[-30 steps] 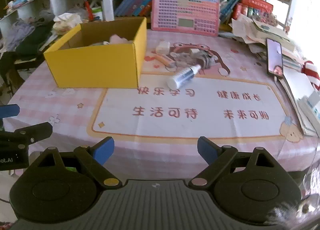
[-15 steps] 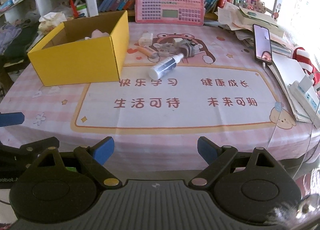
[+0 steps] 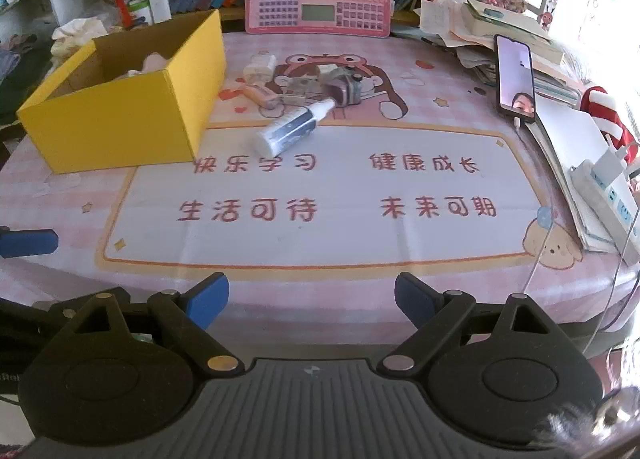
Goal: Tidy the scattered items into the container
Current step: 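Move left tool to white spray bottle while right tool approaches grey toy car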
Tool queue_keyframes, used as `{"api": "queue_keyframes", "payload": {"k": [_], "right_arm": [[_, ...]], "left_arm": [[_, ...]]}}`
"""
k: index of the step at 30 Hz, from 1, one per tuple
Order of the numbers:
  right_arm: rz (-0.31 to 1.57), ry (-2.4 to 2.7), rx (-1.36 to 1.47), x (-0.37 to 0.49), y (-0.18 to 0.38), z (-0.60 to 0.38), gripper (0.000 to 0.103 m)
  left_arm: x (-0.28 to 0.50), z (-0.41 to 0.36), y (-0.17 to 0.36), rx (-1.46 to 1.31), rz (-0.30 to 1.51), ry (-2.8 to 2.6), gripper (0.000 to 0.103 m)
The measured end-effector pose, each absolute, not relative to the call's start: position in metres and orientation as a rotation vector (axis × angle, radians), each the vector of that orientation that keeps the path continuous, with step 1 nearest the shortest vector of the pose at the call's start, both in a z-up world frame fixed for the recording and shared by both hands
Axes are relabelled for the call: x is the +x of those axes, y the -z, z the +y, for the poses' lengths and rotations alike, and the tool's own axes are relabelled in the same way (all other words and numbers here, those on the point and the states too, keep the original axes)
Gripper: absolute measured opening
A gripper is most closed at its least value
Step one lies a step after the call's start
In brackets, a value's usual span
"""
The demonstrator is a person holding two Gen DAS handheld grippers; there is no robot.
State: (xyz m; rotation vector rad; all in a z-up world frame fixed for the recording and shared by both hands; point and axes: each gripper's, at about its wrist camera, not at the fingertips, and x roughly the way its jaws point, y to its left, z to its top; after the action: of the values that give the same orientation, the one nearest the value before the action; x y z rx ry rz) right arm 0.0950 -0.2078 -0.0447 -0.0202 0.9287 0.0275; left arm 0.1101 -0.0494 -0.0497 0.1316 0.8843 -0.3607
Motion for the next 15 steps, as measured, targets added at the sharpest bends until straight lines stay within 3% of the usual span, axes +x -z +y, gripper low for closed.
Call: {"api": "queue_keyframes", "payload": {"k": [15], "right_arm": [[0.895, -0.042, 0.028, 0.164, 0.047, -0.266, 0.083]], "left_arm": [[0.174, -0.108, 0.05, 0.182, 0.824, 0.43, 0.089]]}}
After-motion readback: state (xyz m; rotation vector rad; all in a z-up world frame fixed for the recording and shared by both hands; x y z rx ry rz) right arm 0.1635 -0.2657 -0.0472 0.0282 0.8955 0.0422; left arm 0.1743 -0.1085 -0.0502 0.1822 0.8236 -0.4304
